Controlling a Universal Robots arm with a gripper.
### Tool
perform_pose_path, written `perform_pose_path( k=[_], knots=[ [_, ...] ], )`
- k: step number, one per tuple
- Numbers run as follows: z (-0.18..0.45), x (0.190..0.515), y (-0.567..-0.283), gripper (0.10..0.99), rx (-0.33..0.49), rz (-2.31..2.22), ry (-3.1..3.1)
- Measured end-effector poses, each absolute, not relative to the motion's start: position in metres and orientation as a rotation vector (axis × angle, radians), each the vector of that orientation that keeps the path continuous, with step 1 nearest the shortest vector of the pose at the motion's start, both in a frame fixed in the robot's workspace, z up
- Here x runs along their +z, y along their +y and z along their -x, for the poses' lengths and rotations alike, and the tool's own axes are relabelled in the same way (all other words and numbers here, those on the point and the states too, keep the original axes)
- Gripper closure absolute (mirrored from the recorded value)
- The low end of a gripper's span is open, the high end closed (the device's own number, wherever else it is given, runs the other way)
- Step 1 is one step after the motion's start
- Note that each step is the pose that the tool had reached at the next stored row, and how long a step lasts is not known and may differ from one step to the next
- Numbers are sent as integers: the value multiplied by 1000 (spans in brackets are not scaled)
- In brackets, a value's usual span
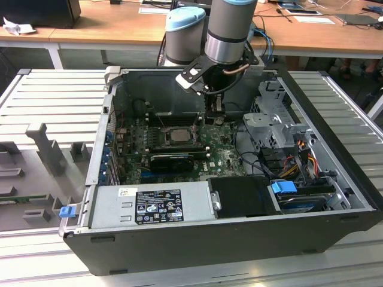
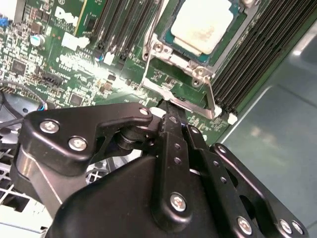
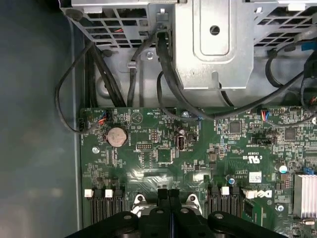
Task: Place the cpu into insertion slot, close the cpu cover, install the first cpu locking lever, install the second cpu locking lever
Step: 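Close the cpu cover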
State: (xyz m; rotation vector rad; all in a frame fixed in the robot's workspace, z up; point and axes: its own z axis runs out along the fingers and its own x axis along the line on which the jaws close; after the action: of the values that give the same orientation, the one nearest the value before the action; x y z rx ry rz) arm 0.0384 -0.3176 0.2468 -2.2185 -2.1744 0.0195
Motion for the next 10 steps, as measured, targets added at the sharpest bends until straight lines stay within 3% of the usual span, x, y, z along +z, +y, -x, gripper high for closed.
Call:
perform_pose_path(
  k=[10],
  knots=[
    [-21, 247, -318, 980, 19, 2218, -2175]
  ],
)
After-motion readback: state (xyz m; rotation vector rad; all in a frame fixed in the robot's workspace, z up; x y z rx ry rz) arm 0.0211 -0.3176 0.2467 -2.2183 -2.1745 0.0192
